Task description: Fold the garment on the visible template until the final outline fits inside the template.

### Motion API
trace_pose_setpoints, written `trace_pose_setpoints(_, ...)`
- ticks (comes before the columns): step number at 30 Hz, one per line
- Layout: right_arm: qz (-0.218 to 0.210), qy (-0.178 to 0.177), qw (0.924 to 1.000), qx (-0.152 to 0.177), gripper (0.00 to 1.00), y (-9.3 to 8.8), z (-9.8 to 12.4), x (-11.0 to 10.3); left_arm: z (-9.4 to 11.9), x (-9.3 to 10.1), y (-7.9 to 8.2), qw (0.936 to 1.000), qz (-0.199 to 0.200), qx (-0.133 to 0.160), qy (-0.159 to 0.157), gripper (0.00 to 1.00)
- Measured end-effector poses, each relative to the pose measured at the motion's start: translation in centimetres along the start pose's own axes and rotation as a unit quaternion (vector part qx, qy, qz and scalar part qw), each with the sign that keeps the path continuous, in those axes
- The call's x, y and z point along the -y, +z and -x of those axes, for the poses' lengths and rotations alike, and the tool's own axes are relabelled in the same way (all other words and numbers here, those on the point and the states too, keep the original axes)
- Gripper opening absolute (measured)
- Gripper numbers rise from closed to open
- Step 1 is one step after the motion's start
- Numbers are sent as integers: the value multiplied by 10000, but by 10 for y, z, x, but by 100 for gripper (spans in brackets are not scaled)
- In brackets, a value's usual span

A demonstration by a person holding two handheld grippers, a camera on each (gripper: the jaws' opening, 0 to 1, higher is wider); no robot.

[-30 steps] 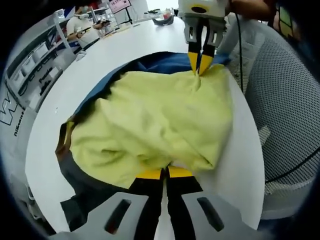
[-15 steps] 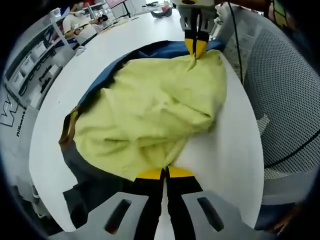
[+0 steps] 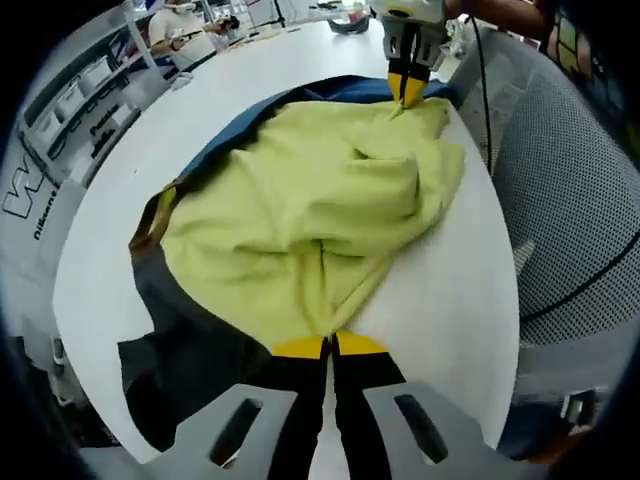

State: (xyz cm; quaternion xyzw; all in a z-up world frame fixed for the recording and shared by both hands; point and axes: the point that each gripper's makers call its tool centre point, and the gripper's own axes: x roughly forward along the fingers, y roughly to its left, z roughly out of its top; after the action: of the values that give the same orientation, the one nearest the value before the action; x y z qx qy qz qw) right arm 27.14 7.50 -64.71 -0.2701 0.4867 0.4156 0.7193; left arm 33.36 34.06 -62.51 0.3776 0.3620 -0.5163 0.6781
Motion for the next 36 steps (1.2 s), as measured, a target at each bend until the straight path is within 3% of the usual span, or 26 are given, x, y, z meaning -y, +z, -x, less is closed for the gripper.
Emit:
trace_pose_setpoints(5, -33, -78, 9999, -90, 0, -7, 3, 6, 8, -9, -21, 9995, 186, -205, 176, 0)
trace_pose_setpoints(14, -179, -183, 9995, -193, 0, -15, 6, 17, 17, -22, -38, 9967, 652, -342, 345, 0)
trace_pose_setpoints(18, -230, -248, 9991, -244, 0, -21, 8, 23, 20, -27, -45, 9958, 645, -485, 438, 0)
trace_pose_setpoints(23, -352, -230, 9988, -246, 0, -22, 9, 23, 17, -29, -46, 9958, 625, -532, 408, 0)
trace_pose_setpoints(27, -376, -210, 9986, -291, 0, -23, 9, 21, 16, -45, -49, 9925, 789, -656, 659, 0)
trace_pose_setpoints(33, -474, -223, 9983, -245, 0, -23, 9, 22, 13, -48, -48, 9904, 935, -681, 760, 0)
trace_pose_setpoints(36, -433, -218, 9986, -227, 0, -22, 9, 21, 15, -45, -47, 9918, 731, -666, 813, 0)
